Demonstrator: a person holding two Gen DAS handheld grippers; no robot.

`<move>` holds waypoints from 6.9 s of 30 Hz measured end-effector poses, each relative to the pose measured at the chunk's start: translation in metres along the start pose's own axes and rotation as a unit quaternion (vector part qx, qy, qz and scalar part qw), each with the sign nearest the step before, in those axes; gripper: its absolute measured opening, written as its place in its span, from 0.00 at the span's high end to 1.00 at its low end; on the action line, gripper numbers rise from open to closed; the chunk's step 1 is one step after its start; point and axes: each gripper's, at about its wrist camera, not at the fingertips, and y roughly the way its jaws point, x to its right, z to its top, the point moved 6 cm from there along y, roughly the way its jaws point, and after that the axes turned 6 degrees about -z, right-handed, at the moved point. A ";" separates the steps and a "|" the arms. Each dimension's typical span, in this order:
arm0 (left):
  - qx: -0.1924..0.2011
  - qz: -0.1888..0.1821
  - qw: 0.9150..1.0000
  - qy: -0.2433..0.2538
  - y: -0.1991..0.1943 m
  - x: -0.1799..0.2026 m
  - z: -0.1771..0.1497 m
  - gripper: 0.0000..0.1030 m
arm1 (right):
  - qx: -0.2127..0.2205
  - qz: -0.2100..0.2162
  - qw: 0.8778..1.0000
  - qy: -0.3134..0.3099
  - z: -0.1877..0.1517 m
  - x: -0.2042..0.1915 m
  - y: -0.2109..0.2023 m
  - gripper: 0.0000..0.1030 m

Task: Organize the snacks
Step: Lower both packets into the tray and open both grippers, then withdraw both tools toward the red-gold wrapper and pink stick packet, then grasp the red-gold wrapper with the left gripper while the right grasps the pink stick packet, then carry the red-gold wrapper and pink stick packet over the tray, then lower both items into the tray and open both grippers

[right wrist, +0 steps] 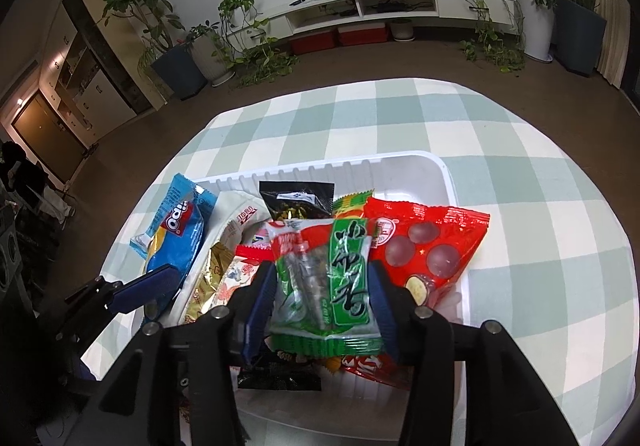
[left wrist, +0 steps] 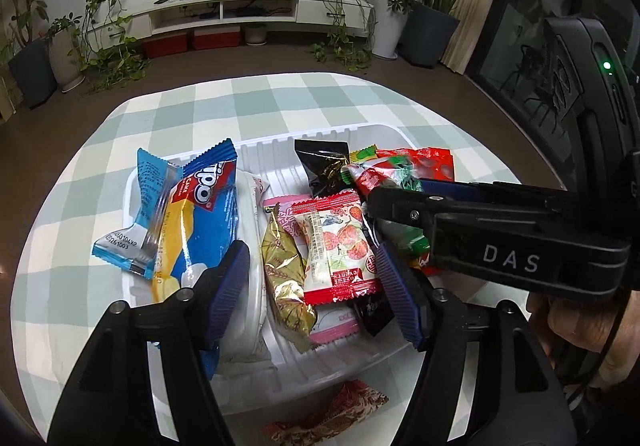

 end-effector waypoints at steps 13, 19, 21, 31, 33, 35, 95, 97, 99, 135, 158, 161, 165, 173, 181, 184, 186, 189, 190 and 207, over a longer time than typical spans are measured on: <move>0.004 -0.048 0.998 0.051 -0.050 0.016 -0.024 0.06 | 0.057 0.029 0.997 0.052 -0.014 0.014 -0.056 0.21; -0.038 -0.058 0.988 0.137 -0.066 0.028 -0.075 0.05 | 0.084 0.049 0.993 0.073 -0.079 0.025 -0.113 0.12; -0.059 -0.063 0.981 0.171 -0.067 0.035 -0.097 0.05 | 0.084 0.055 0.992 0.079 -0.108 0.026 -0.125 0.12; -0.115 -0.060 0.971 0.201 -0.047 0.035 -0.119 0.05 | 0.053 0.091 0.988 0.112 -0.207 0.021 -0.147 0.12; -0.126 -0.059 0.970 0.201 -0.041 0.032 -0.115 0.05 | 0.058 0.092 0.988 0.110 -0.205 0.021 -0.150 0.12; -0.138 -0.050 0.968 0.202 -0.034 0.028 -0.111 0.05 | 0.062 0.098 0.987 0.108 -0.204 0.019 -0.151 0.12; -0.123 -0.076 0.986 0.079 -0.052 0.052 -0.154 0.87 | -0.015 0.040 0.996 0.074 -0.252 -0.019 -0.126 0.38; -0.109 -0.083 0.989 0.057 -0.070 0.040 -0.168 0.87 | -0.020 0.026 0.996 0.079 -0.254 -0.022 -0.129 0.39; -0.094 -0.091 0.991 0.032 -0.084 0.030 -0.177 0.87 | -0.019 0.009 0.997 0.080 -0.257 -0.024 -0.136 0.39; -0.050 -0.146 0.987 -0.049 -0.156 0.030 -0.249 0.87 | -0.170 0.068 0.875 -0.449 -0.251 -0.074 -0.082 0.67; 0.018 -0.137 0.990 -0.038 -0.152 0.014 -0.121 0.87 | 0.049 0.052 0.995 -0.075 -0.108 -0.012 -0.152 0.80; 0.026 -0.123 0.991 -0.037 -0.137 0.008 -0.080 0.87 | 0.062 0.041 0.996 -0.057 -0.073 -0.009 -0.149 0.80; 0.036 -0.103 0.994 -0.025 -0.116 0.006 -0.028 0.87 | 0.053 0.026 0.997 -0.046 -0.034 -0.010 -0.125 0.80; 0.015 -0.059 0.998 -0.024 -0.047 -0.001 0.028 0.87 | 0.021 -0.030 0.999 -0.038 0.003 -0.004 -0.055 0.80; -0.014 -0.035 0.999 -0.024 0.012 -0.009 0.017 0.87 | 0.003 -0.050 0.997 -0.052 0.004 -0.004 -0.015 0.79; -0.021 -0.027 0.999 -0.026 0.025 -0.014 0.010 0.86 | 0.002 -0.056 0.997 -0.061 0.003 -0.006 -0.011 0.79; -0.017 -0.029 0.999 -0.030 0.031 -0.017 0.009 0.86 | 0.000 -0.060 0.996 -0.068 0.002 -0.007 -0.007 0.79; -0.012 -0.027 0.999 -0.027 0.033 -0.018 0.009 0.86 | -0.002 -0.060 0.996 -0.071 -0.002 -0.007 0.000 0.79; -0.011 -0.027 0.999 -0.027 0.033 -0.019 0.009 0.86 | -0.001 -0.059 0.996 -0.068 -0.001 -0.006 0.000 0.79; 0.016 -0.007 0.999 -0.027 0.002 -0.017 0.011 0.73 | 0.034 -0.056 0.995 -0.075 0.003 -0.017 -0.036 0.63</move>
